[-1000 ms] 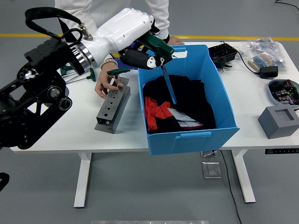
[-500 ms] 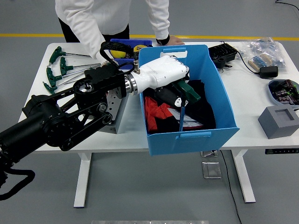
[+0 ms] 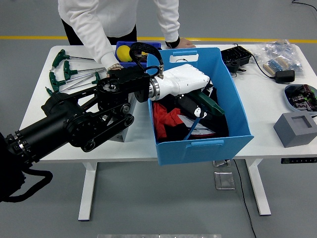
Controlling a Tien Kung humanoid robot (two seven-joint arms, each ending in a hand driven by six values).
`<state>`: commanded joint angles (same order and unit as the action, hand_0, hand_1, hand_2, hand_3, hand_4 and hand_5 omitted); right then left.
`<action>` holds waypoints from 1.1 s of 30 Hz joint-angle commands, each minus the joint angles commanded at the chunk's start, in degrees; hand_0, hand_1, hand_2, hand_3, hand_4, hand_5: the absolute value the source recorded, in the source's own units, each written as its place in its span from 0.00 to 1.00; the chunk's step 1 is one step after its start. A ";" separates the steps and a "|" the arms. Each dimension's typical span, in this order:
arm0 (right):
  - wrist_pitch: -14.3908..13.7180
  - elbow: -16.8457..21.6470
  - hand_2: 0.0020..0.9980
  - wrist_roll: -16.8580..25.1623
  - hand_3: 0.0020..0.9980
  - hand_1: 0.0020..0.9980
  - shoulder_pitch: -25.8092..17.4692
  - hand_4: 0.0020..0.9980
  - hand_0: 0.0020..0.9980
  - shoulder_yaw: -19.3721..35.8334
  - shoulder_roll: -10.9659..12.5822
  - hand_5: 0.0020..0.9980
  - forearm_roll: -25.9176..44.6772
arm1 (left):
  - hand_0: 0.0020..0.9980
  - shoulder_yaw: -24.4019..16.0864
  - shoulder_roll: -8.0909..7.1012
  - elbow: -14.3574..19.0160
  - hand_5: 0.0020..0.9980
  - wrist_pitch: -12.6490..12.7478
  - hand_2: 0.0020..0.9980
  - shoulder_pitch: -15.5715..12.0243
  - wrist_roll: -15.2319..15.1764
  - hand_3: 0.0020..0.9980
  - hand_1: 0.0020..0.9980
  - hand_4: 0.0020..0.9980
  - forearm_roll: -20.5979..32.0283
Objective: Lift tool from toolbox,place it in box,lift tool from toolbox,place it in box
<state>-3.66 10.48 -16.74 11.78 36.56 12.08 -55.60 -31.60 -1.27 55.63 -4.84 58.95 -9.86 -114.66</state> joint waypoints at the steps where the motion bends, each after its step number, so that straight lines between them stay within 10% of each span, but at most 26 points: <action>1: 0.02 0.03 0.74 -0.04 0.57 0.68 0.04 0.82 0.68 0.07 0.02 0.65 -0.19 | 0.43 0.02 0.30 -0.68 0.74 0.56 0.59 0.23 -0.29 0.68 0.53 0.97 -0.11; 8: 0.20 0.25 0.74 -0.38 0.57 0.68 0.34 0.82 0.68 0.51 0.14 0.65 -1.47 | 0.64 -0.50 1.27 -5.22 0.70 4.97 0.78 1.47 -1.16 0.80 0.70 0.99 -1.72; 19: 0.18 0.34 0.74 -0.36 0.57 0.68 0.31 0.82 0.68 0.73 0.09 0.65 -1.85 | 0.66 -3.26 1.20 -5.68 0.69 6.62 0.81 0.84 0.12 0.81 0.71 0.99 -4.92; 33: -0.01 0.15 0.73 -0.01 0.57 0.68 -0.45 0.82 0.67 0.13 -0.32 0.64 0.02 | 0.46 -14.82 -6.05 0.44 0.70 4.95 0.62 -6.15 4.02 0.75 0.57 0.98 -12.61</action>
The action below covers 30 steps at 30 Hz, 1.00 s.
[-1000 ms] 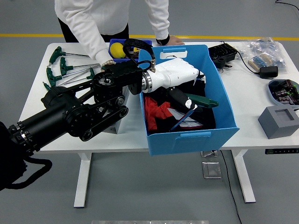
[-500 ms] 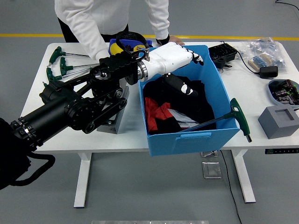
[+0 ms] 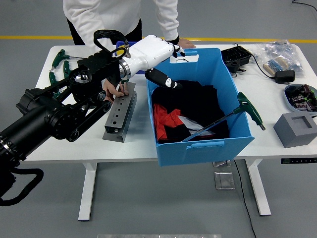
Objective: Lift tool from toolbox,place it in box,lift tool from toolbox,place it in box
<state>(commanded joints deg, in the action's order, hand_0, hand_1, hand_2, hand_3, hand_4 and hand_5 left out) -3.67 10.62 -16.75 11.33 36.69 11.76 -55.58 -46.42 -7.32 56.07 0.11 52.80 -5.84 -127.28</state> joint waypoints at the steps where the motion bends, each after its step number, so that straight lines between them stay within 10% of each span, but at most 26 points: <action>1: -0.02 -0.02 0.73 0.02 0.57 0.68 -0.02 0.82 0.67 -0.06 -0.03 0.64 0.16 | 0.46 -1.60 -0.58 0.73 0.70 -0.07 0.62 -1.00 0.41 0.75 0.57 0.98 -0.31; 13: -0.14 -0.24 0.73 0.32 0.56 0.68 -0.50 0.82 0.67 0.19 -0.36 0.65 0.42 | 0.36 -17.21 -5.45 8.33 0.71 -3.73 0.55 -12.74 4.87 0.74 0.48 0.98 -1.76; 18: -0.17 -0.31 0.73 0.50 0.56 0.68 -0.73 0.82 0.67 0.25 -0.45 0.65 0.38 | 0.28 -22.25 -5.49 11.10 0.70 -4.85 0.52 -17.16 9.98 0.74 0.41 0.94 8.62; 30: -0.11 -0.31 0.73 0.44 0.56 0.68 -0.88 0.81 0.67 0.68 -0.44 0.64 -0.28 | 0.27 -21.12 -6.06 14.26 0.72 1.88 0.58 -23.43 21.27 0.73 0.40 0.83 33.87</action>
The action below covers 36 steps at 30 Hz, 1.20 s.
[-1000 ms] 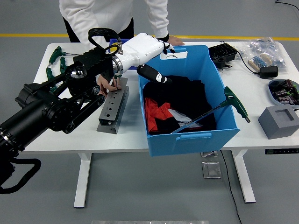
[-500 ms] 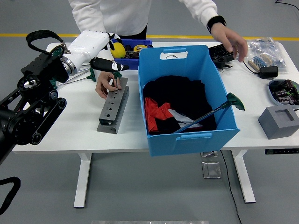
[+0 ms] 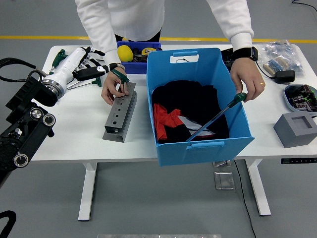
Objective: Lift tool from toolbox,place it in box,lift tool from toolbox,place it in box
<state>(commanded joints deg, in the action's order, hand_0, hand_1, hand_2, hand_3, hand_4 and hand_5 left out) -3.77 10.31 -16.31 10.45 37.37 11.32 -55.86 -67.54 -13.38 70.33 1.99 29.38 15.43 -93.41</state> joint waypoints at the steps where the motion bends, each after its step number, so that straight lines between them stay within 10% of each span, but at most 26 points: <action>1: -0.01 0.00 0.73 0.00 0.56 0.68 0.00 0.81 0.67 -0.01 0.00 0.64 0.05 | 0.27 0.37 0.03 0.04 0.72 0.66 0.58 -0.35 0.83 0.73 0.40 0.83 1.86; 13: -0.13 0.00 0.73 0.02 0.56 0.68 0.05 0.81 0.67 0.01 0.02 0.64 0.03 | 0.26 3.75 0.60 -0.64 0.79 10.29 0.69 -1.12 7.65 0.83 0.39 0.79 30.91; 26: -0.32 0.00 0.73 -0.06 0.56 0.68 -0.13 0.81 0.67 0.00 -0.12 0.64 -0.01 | 0.27 6.42 1.43 -4.59 0.87 10.05 0.73 -0.06 7.25 0.87 0.40 0.80 61.77; 36: -0.48 0.07 0.73 -0.04 0.56 0.68 -0.40 0.81 0.67 0.00 -0.25 0.64 -0.20 | 0.28 6.58 2.33 -8.38 0.90 9.13 0.72 1.92 6.42 0.87 0.40 0.80 68.60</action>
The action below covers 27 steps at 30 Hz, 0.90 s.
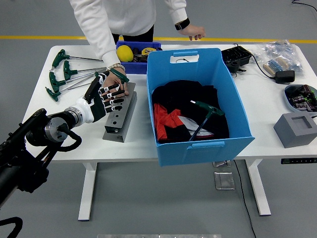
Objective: Lift tool from toolbox,place it in box,lift tool from toolbox,place it in box
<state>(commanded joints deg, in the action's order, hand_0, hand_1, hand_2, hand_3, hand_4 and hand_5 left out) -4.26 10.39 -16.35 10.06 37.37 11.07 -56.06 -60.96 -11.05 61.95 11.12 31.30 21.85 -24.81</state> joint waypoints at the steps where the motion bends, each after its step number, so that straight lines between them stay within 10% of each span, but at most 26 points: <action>1: -0.02 0.01 0.73 0.00 0.56 0.68 -0.01 0.81 0.67 -0.01 -0.01 0.64 0.02 | 0.28 0.08 0.04 -0.35 0.90 -0.04 0.72 0.20 -0.16 0.87 0.40 0.80 0.19; 27: -0.48 0.14 0.73 0.25 0.56 0.68 0.99 0.81 0.66 -0.78 0.20 0.64 0.70 | 0.28 2.65 2.58 -11.18 0.92 -1.29 0.71 5.58 -3.13 0.87 0.40 0.80 5.66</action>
<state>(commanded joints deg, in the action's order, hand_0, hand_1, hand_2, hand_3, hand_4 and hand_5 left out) -4.74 10.53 -16.10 11.05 36.59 11.27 -55.36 -58.31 -8.47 50.77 9.82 36.87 18.72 -19.15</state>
